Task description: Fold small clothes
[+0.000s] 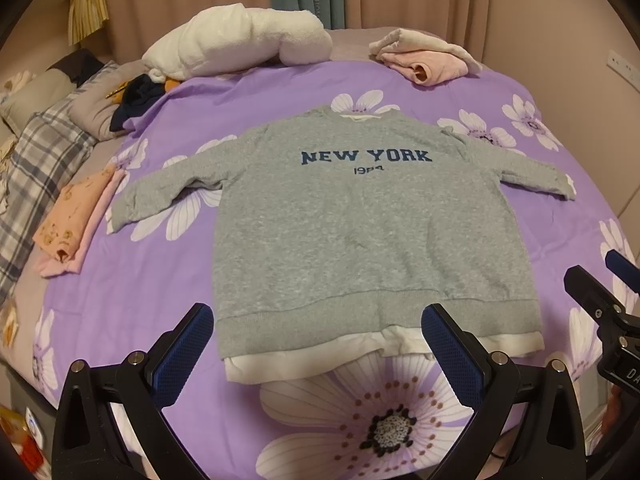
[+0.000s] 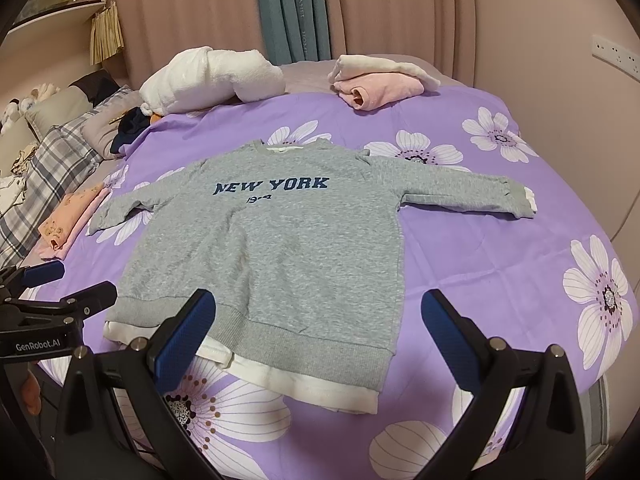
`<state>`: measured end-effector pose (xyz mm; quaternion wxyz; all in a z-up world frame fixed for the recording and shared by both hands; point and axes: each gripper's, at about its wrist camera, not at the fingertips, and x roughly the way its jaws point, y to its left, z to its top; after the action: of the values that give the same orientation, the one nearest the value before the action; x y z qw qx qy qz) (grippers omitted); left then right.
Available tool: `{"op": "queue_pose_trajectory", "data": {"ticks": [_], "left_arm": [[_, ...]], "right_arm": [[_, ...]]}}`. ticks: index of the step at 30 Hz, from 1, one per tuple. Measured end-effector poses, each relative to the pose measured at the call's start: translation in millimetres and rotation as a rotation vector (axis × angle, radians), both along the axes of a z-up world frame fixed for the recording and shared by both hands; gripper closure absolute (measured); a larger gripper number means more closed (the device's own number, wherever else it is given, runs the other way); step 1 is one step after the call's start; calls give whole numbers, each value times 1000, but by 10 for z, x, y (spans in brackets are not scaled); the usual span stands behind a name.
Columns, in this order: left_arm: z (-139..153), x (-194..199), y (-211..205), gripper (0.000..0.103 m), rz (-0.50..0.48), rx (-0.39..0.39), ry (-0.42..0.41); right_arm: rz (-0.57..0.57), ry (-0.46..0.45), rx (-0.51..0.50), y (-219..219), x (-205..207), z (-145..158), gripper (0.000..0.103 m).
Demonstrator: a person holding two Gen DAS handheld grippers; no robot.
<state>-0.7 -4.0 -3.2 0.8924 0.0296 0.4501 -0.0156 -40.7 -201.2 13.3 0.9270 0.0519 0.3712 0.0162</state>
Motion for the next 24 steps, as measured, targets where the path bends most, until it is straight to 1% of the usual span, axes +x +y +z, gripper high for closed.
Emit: {"op": "queue_pose_trajectory", "data": {"ticks": [24], "left_arm": [[-21, 10, 10, 0, 5, 5, -2]], "right_arm": [[-11, 0, 4, -46, -4, -4, 0]]}}
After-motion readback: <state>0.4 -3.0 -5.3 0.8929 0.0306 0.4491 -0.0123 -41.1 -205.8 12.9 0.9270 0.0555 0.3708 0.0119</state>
